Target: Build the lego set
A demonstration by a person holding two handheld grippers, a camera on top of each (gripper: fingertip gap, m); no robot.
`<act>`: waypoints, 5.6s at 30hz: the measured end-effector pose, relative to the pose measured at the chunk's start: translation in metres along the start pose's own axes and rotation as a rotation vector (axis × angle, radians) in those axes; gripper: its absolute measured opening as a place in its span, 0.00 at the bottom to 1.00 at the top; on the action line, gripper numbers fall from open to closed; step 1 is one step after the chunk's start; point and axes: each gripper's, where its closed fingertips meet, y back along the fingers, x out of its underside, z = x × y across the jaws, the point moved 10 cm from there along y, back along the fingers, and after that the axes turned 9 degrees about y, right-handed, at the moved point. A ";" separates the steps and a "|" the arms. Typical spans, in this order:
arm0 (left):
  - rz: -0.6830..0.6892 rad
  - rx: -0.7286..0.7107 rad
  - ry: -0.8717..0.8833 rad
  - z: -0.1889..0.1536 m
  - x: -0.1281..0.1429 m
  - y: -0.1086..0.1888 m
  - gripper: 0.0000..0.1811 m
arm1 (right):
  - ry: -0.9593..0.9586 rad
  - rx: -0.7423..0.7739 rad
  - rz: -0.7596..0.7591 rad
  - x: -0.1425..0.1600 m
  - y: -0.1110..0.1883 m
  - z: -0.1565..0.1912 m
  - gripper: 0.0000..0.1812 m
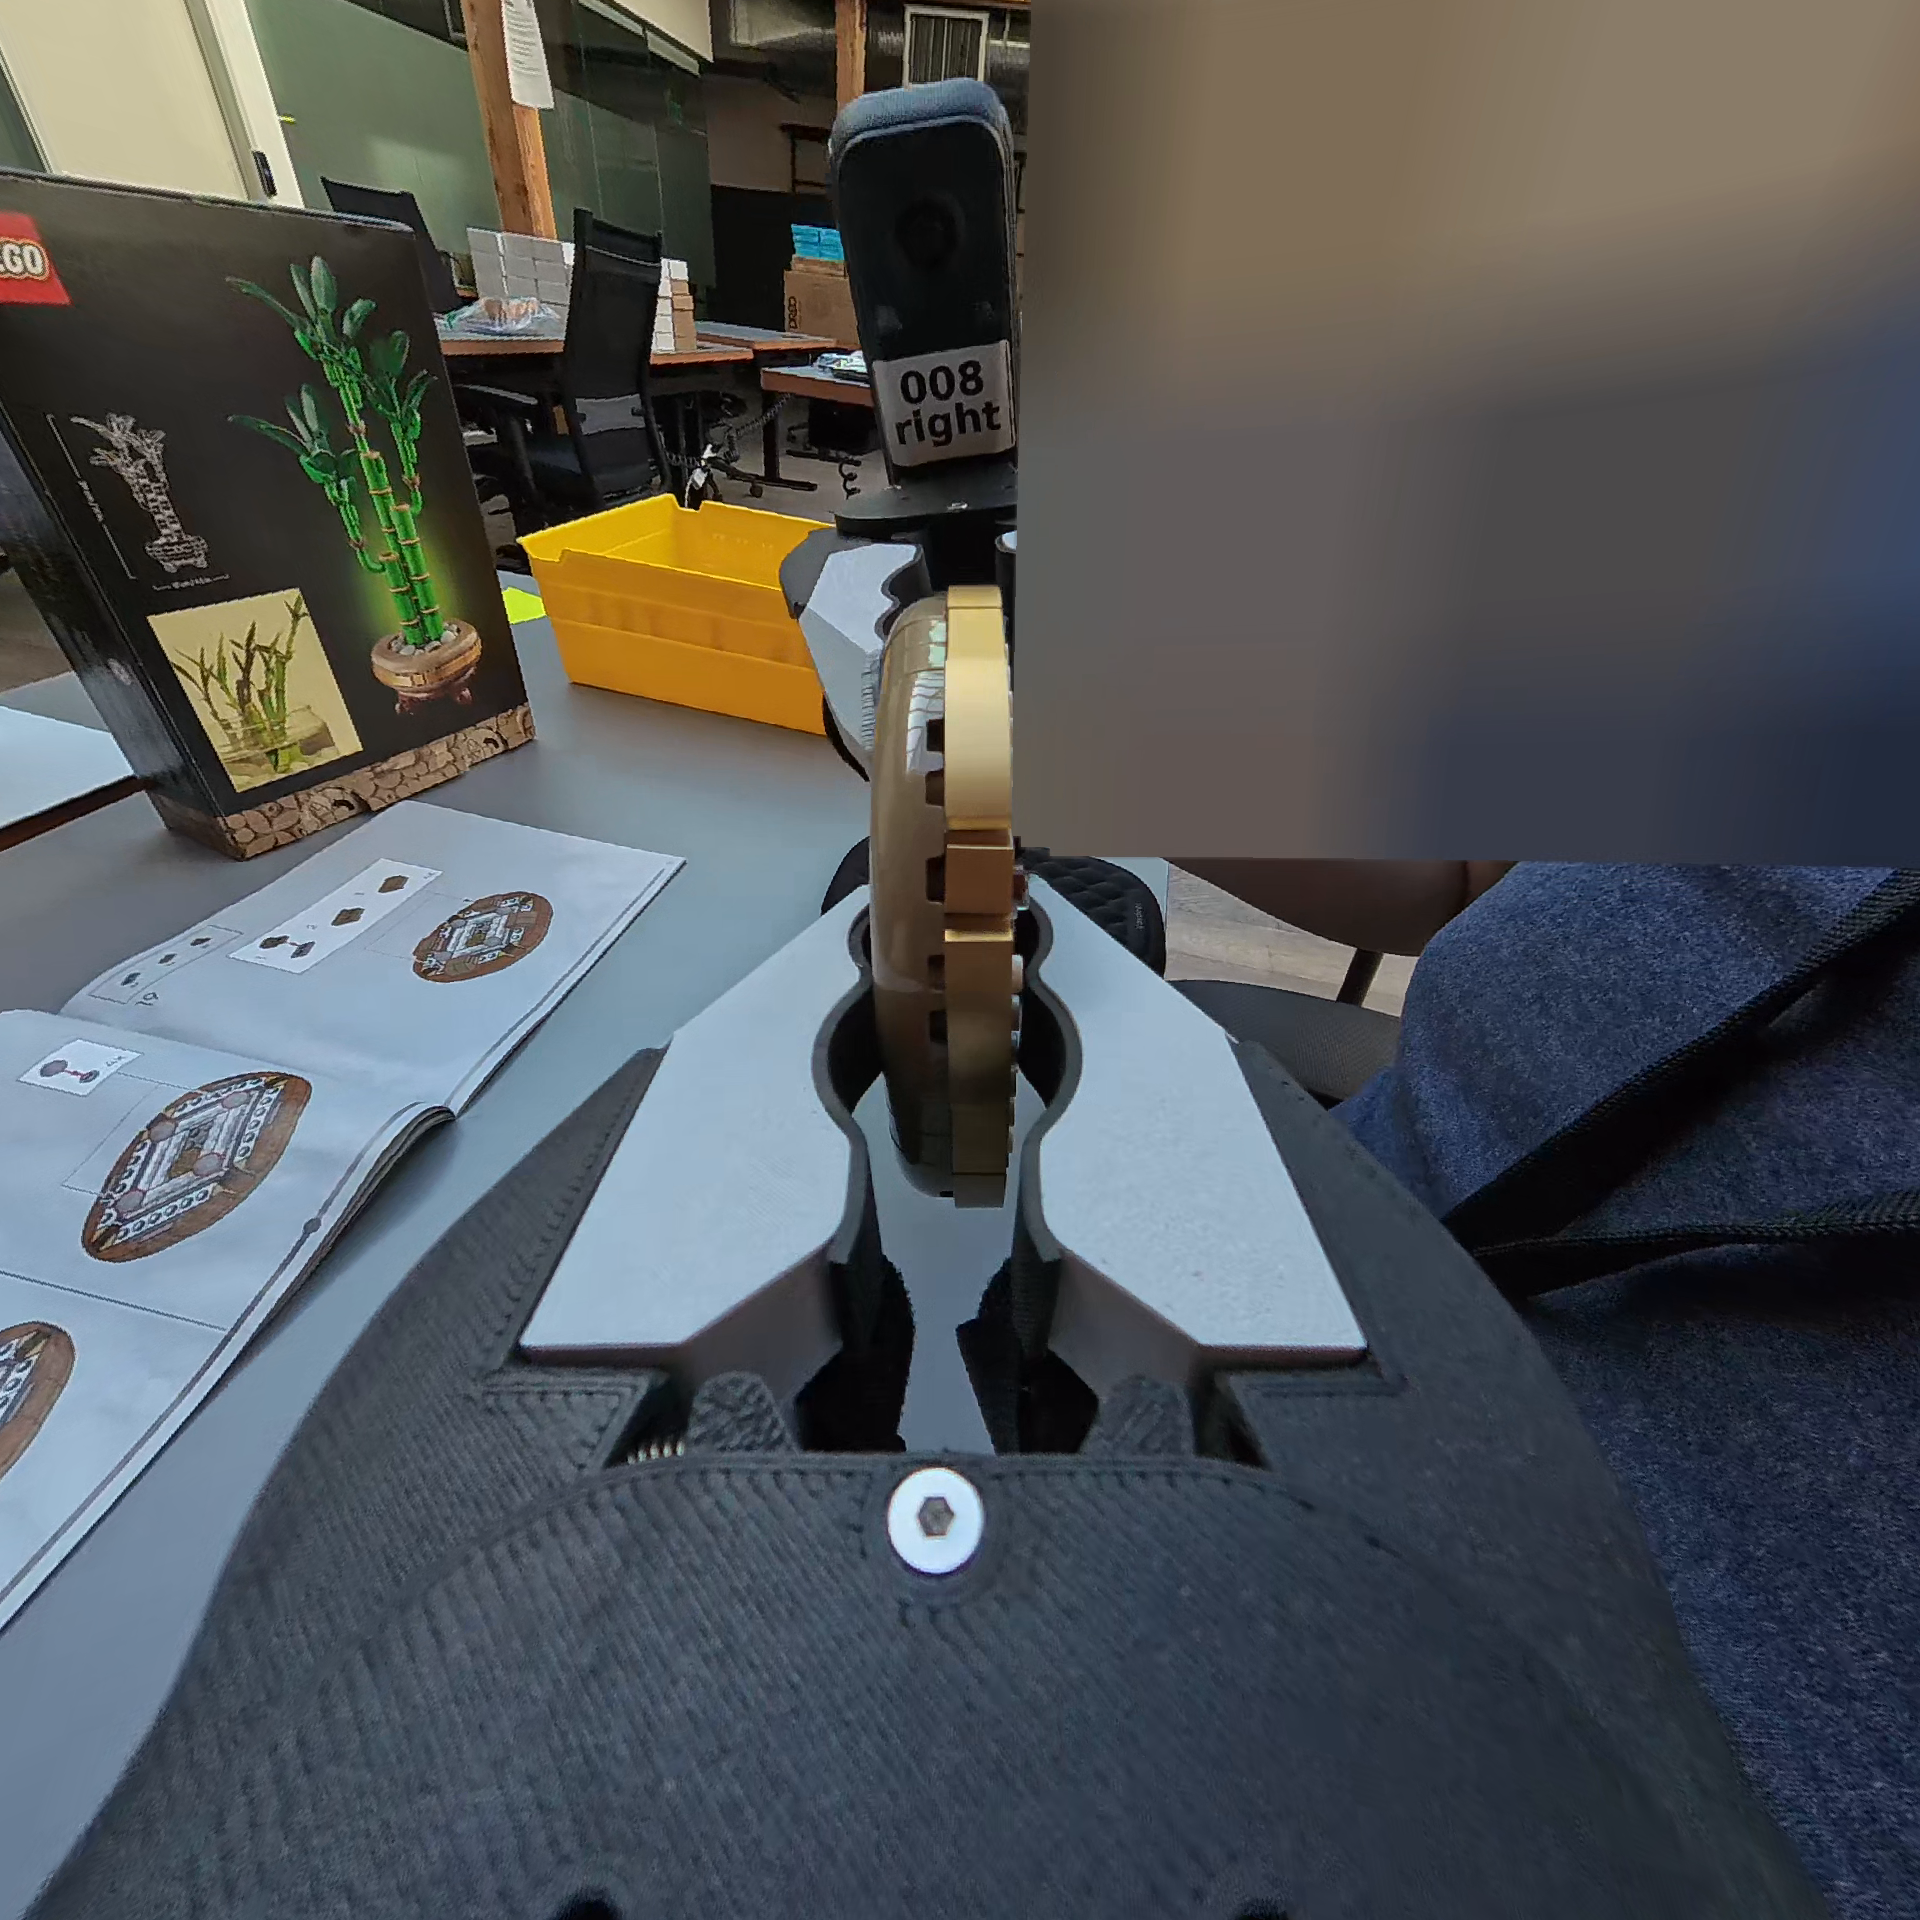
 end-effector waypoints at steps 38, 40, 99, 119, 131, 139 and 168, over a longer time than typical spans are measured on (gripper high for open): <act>0.003 -0.003 1.168 0.104 0.077 0.020 0.11 | -0.014 0.505 0.795 0.129 0.053 -0.050 0.05; -0.001 -0.014 1.173 0.105 0.080 0.021 0.11 | 0.003 0.499 0.803 0.128 0.051 -0.049 0.05; -0.089 0.090 1.239 0.103 0.081 0.010 0.11 | -0.123 0.457 0.331 0.047 -0.005 -0.047 0.28; -0.084 0.064 1.202 0.102 0.078 0.007 0.11 | -1.006 0.140 -0.025 0.111 -0.015 -0.063 0.27; -0.076 0.056 1.187 0.101 0.076 0.008 0.11 | -0.981 0.120 -0.019 0.111 -0.016 -0.062 0.18; -0.077 0.061 1.166 0.098 0.071 0.008 0.11 | -0.986 0.067 -0.068 0.110 -0.015 -0.062 0.16; -0.130 0.128 1.227 0.103 0.061 0.005 0.11 | -0.959 0.028 -0.215 0.100 -0.011 -0.067 0.22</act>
